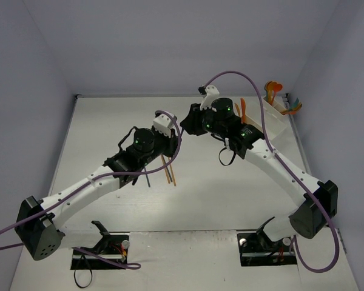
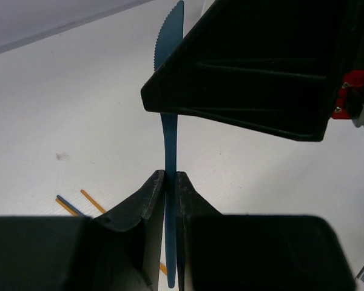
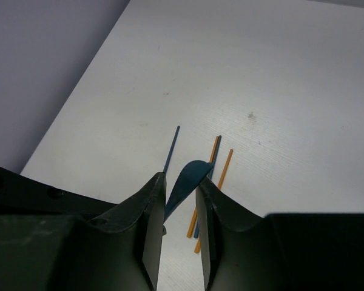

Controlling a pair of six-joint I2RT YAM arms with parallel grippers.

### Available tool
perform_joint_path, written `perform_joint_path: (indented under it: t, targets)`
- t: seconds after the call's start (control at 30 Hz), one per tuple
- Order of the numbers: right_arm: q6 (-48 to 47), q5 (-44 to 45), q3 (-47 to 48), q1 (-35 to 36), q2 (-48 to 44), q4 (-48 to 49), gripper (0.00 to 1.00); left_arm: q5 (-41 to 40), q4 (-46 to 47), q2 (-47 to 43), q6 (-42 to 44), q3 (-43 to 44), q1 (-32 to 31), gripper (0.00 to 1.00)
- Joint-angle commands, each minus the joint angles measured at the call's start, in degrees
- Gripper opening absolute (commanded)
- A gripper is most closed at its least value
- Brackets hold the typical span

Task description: Sort the eating utensils into containers

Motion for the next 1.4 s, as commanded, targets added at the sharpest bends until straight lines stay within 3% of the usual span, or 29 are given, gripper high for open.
perform_joint_path:
  t: [0.0,0.07,0.13,0.17,0.33,0.47,0.73,0.9,1.37]
  targets:
    - [0.2,-1.1,-0.1,0.2,-0.4,5.3,0.11,1.4,5.7,-1.7,-1.2,0.8,-0.6,0.0]
    - [-0.1,-0.6,-0.2,0.2,-0.6,5.3,0.01,1.5,5.6,-1.4,-1.3,0.7,-0.6,0.0]
    - [-0.9,0.2,-0.2,0.2,-1.0,5.3,0.0,1.3,5.6,-1.1,-1.4,0.7,-0.6,0.0]
    - [-1.4,0.8,-0.2,0.2,-1.2,5.3,0.0,0.9,5.6,-1.0,-1.6,0.6,-0.6,0.05]
    - [-5.1,3.6,-0.2,-1.1,-2.7,5.2,0.0,-2.1,5.4,-0.7,-3.9,-0.9,-0.5,0.51]
    - [-8.1,5.0,0.2,-6.2,-4.1,4.9,0.0,-6.3,3.6,-0.6,-7.2,-2.0,0.0,0.69]
    - [-21.7,12.1,4.2,-17.4,-4.6,4.6,0.0,-9.9,-8.5,-1.8,-17.2,-3.6,5.9,0.74]
    - [-27.3,11.6,7.1,-23.7,-1.1,5.1,0.0,-10.2,-13.9,-4.4,-22.8,-7.7,11.0,0.75]
    - [-32.7,7.9,7.4,-29.1,7.4,11.6,0.0,-11.2,-19.8,-7.8,-26.0,-13.0,13.6,0.75]
